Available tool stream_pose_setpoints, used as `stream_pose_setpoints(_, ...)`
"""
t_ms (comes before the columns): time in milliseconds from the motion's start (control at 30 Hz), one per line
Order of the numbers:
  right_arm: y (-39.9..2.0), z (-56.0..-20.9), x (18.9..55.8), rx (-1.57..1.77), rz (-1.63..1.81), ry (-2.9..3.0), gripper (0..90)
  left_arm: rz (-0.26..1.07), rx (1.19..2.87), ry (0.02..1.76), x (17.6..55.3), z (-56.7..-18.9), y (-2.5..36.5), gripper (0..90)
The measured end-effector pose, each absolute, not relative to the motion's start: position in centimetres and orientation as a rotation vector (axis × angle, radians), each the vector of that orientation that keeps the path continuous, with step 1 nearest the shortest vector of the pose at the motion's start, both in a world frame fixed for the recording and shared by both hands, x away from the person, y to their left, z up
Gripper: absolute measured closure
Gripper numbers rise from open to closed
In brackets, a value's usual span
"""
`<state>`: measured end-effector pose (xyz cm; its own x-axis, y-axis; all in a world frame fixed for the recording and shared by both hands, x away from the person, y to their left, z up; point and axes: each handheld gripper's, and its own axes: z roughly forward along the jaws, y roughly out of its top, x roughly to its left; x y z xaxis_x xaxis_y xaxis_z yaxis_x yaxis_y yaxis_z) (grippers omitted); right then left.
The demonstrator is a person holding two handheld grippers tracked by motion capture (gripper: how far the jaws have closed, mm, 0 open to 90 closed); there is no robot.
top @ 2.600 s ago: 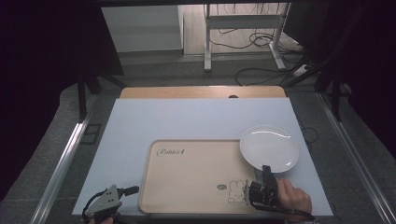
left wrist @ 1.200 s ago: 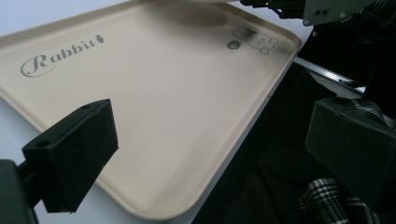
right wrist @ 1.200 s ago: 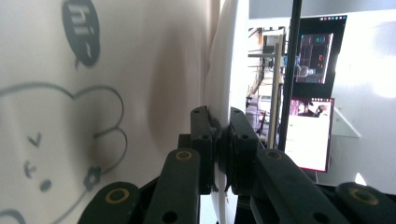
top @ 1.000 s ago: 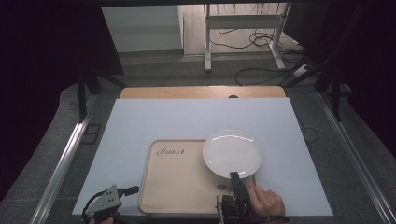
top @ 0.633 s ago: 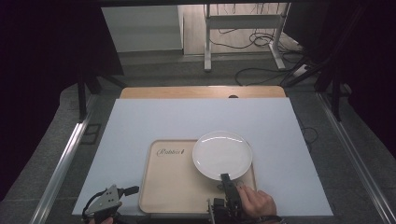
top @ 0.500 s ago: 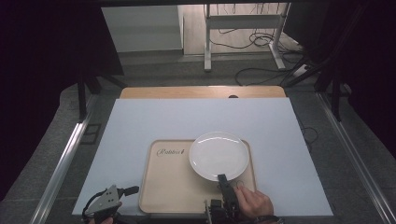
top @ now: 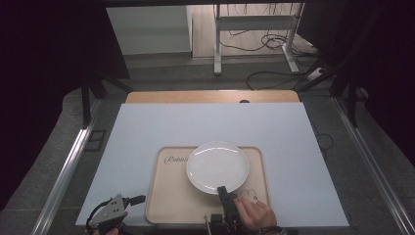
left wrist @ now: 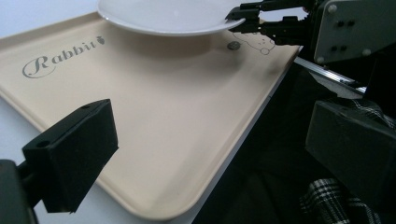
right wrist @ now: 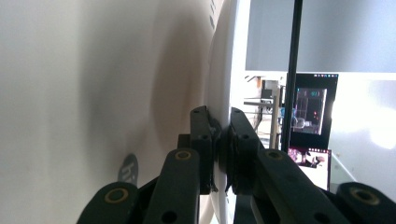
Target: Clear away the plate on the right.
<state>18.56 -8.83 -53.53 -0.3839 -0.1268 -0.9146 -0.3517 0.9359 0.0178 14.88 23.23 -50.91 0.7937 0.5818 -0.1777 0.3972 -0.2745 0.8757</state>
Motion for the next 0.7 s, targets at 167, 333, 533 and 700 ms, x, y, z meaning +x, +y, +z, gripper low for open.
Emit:
stream_pose_setpoints(167, -8.1, -53.9, 18.3, -0.364, 0.261, 1.972, 83.2, 0.215, 1.904, 0.740, 14.9, -50.9, 23.2, 1.7)
stream_pose_setpoints(333, -7.5, -54.1, 18.0, -0.400, 0.269, 1.973, 83.1, 0.217, 1.904, 0.739, 14.9, -50.9, 23.2, 1.7)
stream_pose_setpoints(533, -6.9, -54.7, 17.7, -0.417, 0.274, 1.996, 83.2, 0.219, 1.903, 0.739, 14.8, -50.9, 23.2, 1.7)
stream_pose_setpoints(700, -6.8, -55.1, 17.8, -0.420, 0.264, 2.021, 84.4, 0.220, 1.902, 0.740, 14.8, -50.9, 23.2, 1.7)
